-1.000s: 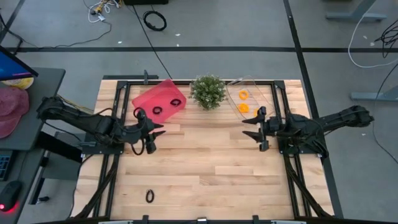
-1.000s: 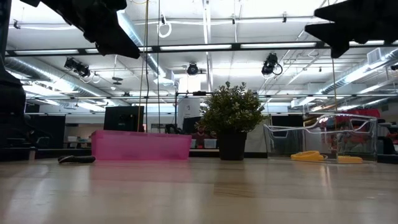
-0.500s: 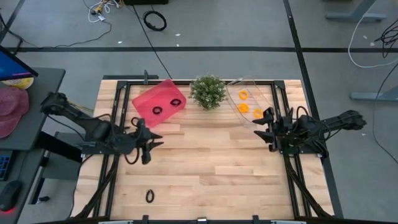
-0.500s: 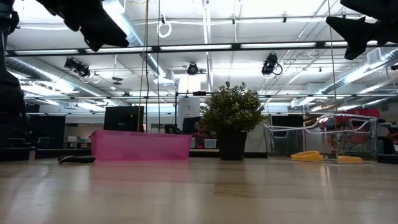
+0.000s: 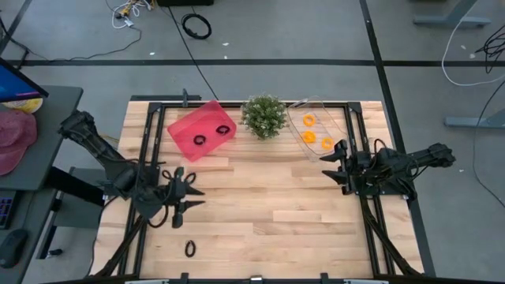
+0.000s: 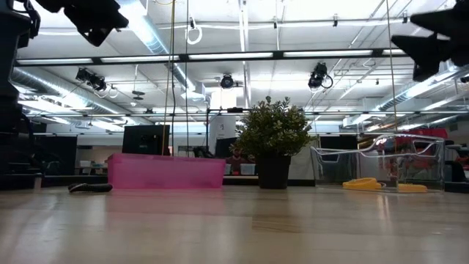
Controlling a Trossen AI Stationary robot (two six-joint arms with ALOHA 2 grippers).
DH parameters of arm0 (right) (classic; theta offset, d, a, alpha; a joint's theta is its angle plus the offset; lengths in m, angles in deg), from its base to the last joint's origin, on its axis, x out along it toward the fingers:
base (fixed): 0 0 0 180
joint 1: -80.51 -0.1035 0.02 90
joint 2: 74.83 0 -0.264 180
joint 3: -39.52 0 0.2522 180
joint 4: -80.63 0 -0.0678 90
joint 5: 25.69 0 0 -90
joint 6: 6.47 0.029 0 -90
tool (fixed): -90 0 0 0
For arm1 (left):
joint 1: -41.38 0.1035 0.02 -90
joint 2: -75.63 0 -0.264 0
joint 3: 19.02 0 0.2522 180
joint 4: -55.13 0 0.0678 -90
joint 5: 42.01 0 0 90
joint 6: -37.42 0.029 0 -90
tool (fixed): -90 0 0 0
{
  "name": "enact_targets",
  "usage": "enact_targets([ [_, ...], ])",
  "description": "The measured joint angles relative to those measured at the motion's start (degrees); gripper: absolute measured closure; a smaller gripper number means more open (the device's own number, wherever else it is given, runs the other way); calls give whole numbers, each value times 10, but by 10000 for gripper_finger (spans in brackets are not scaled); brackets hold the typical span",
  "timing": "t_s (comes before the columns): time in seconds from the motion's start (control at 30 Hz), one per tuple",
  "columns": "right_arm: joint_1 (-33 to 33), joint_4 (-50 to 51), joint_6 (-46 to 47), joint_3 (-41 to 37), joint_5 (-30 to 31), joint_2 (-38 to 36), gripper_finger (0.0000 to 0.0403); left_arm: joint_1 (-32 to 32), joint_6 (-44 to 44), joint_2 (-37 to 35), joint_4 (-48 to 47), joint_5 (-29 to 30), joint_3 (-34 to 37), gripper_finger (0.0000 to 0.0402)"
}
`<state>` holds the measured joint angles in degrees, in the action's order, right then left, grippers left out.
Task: Sort spring keychains
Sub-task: Put the black spring keychain into the pink bin
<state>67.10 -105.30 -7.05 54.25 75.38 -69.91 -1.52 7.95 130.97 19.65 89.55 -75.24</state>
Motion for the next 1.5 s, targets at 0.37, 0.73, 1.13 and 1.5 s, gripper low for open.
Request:
enact_targets([
  [0.37,1,175,32,-1,0,-10,188,-40,-28,63,16,-43,0,285],
  [0.73,1,172,47,0,-1,-6,188,-64,-76,116,77,-43,0,285],
  [1.13,1,172,46,0,-1,-6,188,-128,-75,165,215,-9,0,285],
  [1.5,1,172,46,0,-1,-6,188,-173,9,222,357,18,-26,285],
])
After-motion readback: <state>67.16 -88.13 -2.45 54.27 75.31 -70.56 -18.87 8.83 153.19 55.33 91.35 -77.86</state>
